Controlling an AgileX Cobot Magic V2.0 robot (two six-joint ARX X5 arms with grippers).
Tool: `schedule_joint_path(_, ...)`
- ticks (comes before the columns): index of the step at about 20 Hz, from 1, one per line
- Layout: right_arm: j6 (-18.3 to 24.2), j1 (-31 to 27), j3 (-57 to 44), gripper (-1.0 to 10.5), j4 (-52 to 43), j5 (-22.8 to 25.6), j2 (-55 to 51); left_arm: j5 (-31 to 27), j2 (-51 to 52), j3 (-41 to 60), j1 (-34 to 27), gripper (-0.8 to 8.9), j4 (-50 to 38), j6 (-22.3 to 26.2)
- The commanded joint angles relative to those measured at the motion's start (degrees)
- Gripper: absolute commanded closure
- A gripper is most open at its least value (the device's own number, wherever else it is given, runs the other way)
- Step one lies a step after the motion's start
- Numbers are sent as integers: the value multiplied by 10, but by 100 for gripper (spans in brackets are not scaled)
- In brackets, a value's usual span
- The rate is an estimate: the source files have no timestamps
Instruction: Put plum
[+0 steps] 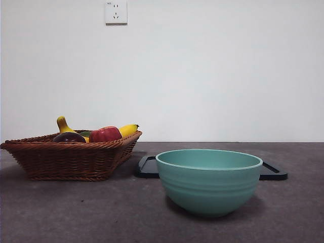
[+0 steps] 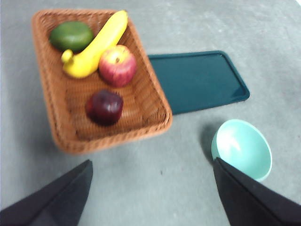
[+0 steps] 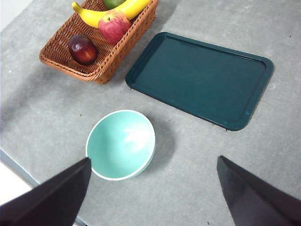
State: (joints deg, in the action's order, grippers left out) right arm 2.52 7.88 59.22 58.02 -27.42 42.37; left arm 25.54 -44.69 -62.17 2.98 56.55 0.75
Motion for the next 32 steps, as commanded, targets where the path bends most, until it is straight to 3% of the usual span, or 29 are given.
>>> schedule_joint_path(1,-6,3,12,518,-3,-2,3,-9,-55,-37,17,408,-22,0)
schedule_joint_path(9,-6,3,12,518,-3,-2,3,-96,-268,-119,96,409,-85,4)
schedule_joint_path(15,-6,3,12,518,-3,-2,3,-161,-404,-126,130,409,-123,38)
schedule_joint_path(32,-6,3,12,518,8,-2,3,-185,-570,-126,132,408,-191,61)
